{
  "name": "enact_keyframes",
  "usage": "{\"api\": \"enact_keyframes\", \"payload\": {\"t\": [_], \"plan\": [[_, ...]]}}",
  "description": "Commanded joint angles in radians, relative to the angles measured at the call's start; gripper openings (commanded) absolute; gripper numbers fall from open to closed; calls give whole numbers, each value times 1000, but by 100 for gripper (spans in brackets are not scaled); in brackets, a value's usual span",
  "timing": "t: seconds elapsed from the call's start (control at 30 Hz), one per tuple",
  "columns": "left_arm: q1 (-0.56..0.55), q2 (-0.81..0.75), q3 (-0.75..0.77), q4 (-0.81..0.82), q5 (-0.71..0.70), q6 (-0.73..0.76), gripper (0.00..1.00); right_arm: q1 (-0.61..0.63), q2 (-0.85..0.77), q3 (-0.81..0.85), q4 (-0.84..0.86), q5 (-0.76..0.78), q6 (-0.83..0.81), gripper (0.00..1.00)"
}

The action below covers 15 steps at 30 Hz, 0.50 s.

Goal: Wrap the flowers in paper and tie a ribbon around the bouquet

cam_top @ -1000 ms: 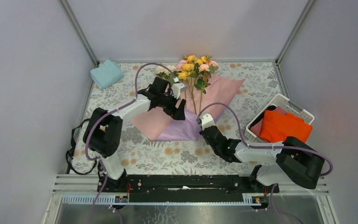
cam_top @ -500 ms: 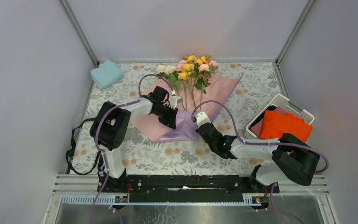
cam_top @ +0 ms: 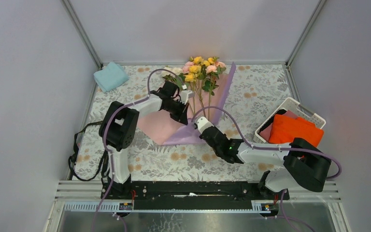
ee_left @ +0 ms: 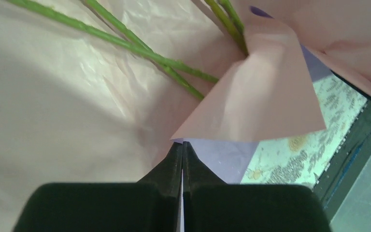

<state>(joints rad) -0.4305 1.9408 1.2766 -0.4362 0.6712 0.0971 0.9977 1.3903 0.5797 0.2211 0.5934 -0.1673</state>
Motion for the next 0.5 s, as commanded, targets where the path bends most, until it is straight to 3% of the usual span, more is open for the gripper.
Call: {"api": "enact_keyframes", "payload": {"t": [0.0,0.13,0.27,0.47], "plan": [[-2,106,74,-47,-50,-8,0,33,6,71,11,38,-112,0],[0,157,78,-59,-107,-16,0,65,12,91,18,64,-122,0],[0,176,89,-59,-96,-33,0,100,-1,41,109,-56,-163,0],[2,156,85,-48,-74,-32,0,114,168,107,175,-153,-224,0]]}}
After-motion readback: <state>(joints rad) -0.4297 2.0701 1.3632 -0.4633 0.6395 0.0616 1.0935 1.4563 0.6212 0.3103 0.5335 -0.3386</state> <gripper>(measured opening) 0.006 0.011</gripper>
